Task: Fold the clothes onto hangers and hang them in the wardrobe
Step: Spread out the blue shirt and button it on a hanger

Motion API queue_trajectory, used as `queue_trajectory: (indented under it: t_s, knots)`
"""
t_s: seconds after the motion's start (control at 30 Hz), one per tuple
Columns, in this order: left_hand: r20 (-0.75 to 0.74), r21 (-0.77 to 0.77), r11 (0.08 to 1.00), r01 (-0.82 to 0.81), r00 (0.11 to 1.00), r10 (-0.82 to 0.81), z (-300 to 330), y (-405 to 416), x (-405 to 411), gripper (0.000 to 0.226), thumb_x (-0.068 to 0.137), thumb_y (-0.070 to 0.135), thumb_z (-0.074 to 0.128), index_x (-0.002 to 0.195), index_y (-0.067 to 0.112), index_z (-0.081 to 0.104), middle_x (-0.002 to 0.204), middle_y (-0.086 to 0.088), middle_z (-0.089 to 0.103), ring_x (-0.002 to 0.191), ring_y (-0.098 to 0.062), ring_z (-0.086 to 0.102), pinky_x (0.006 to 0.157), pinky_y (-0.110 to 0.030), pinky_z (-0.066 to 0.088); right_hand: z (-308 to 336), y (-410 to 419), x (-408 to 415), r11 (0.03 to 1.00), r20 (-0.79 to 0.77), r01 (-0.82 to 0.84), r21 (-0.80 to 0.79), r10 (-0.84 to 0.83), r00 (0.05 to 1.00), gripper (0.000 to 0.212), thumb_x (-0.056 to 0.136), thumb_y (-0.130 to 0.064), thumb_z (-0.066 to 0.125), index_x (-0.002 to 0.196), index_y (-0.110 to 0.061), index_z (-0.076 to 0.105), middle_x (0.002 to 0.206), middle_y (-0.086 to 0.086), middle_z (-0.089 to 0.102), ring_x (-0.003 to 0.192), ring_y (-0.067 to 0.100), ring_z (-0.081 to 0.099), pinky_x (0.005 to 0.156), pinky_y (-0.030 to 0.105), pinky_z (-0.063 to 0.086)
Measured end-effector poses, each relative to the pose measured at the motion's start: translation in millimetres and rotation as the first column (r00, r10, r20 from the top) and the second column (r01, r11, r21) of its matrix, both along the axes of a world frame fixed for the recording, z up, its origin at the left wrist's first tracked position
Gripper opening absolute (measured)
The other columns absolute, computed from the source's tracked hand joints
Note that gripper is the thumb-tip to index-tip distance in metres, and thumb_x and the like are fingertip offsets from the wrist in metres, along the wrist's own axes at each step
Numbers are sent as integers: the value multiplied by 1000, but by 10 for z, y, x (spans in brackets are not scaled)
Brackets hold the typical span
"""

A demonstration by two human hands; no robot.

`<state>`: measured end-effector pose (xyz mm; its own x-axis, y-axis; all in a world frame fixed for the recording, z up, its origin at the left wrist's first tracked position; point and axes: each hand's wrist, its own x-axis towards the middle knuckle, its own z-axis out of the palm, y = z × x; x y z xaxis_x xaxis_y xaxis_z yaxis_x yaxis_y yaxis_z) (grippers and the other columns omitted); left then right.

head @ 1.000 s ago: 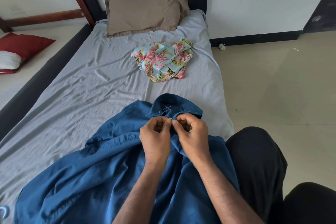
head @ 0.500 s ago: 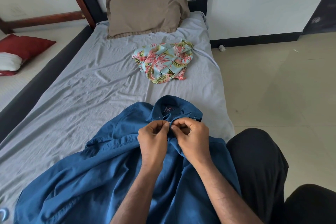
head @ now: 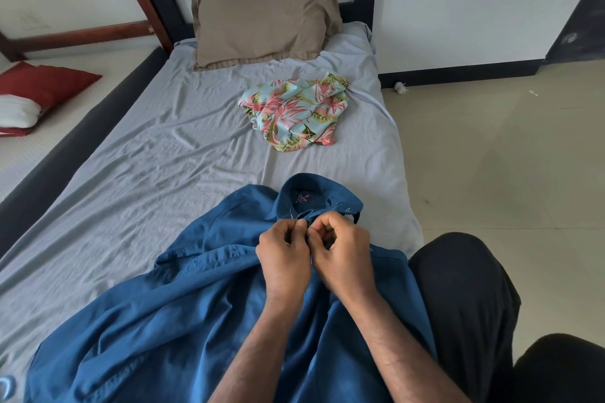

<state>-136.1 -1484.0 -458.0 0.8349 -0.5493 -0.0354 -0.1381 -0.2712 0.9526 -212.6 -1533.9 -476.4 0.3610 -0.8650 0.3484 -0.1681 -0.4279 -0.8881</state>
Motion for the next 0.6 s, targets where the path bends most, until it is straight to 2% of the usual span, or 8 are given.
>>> queue_trajectory:
  t_s: [0.07, 0.13, 0.2, 0.27, 0.3, 0.4, 0.5, 0.6]
  knots:
    - [8, -2, 1000, 7, 1000, -7, 5, -15, -13, 29, 98, 16, 63, 69, 12, 67, 58, 1, 63, 54, -7, 54, 54, -27, 48, 5, -9, 3, 999, 6, 9, 31, -9, 1000, 14, 87, -3, 70, 76, -9, 64, 65, -10, 63, 62, 11, 62, 57, 21, 50]
    - [-19, -3, 999, 37, 999, -37, -10, -24, 15, 31, 99, 17, 61, 69, 8, 64, 57, 2, 59, 55, -10, 50, 54, -32, 47, 24, -16, 2, 991, 58, -10, 135, 2, 998, 14, 87, -1, 69, 76, -8, 65, 64, -8, 64, 62, 9, 62, 58, 17, 48]
    - [-126, -58, 991, 118, 984, -125, -47, -26, 81, 31, 102, 18, 58, 75, 4, 65, 64, -5, 59, 62, -15, 50, 59, -35, 46, 55, -42, -13, 949, 150, -77, 305, 31, 988, 14, 90, 0, 67, 77, -6, 66, 64, -7, 64, 60, 5, 57, 61, 17, 47]
    - [-251, -136, 974, 181, 945, -211, -68, 0, 136, 30, 104, 18, 54, 81, 4, 68, 70, -12, 58, 65, -18, 49, 57, -28, 44, 64, -76, -36, 878, 230, -170, 447, 71, 971, 15, 93, -3, 65, 78, -2, 64, 63, -7, 58, 61, 6, 50, 62, 19, 44]
    - [-288, -156, 969, 193, 929, -231, -66, 22, 154, 30, 105, 17, 53, 83, 4, 69, 71, -14, 57, 64, -17, 47, 55, -24, 41, 62, -84, -42, 861, 232, -202, 468, 101, 967, 16, 95, -5, 64, 78, -2, 63, 63, -6, 55, 62, 7, 48, 62, 21, 42]
    - [-295, -165, 966, 198, 925, -240, -102, 85, 188, 32, 106, 16, 50, 89, -4, 68, 75, -15, 62, 63, -16, 52, 54, -19, 41, 23, -56, -6, 912, 109, -170, 372, 139, 984, 16, 94, -10, 67, 78, -11, 66, 66, -11, 62, 62, 2, 54, 64, 18, 45]
    - [-183, -85, 983, 162, 967, -175, -140, 68, 181, 34, 105, 21, 51, 86, -6, 61, 72, -12, 57, 66, -22, 45, 56, -30, 40, 1, -25, 23, 956, 45, -110, 270, 102, 994, 12, 92, -12, 71, 80, -14, 70, 71, -10, 70, 66, 7, 65, 65, 19, 51]
    - [1, 12, 993, 114, 993, -114, -116, 25, 121, 30, 103, 18, 55, 77, 3, 59, 62, 2, 55, 56, -4, 44, 55, -26, 41, -26, -21, 0, 976, 2, -65, 206, 66, 998, 9, 91, -13, 72, 82, -12, 71, 73, -9, 71, 71, 10, 68, 67, 22, 55]
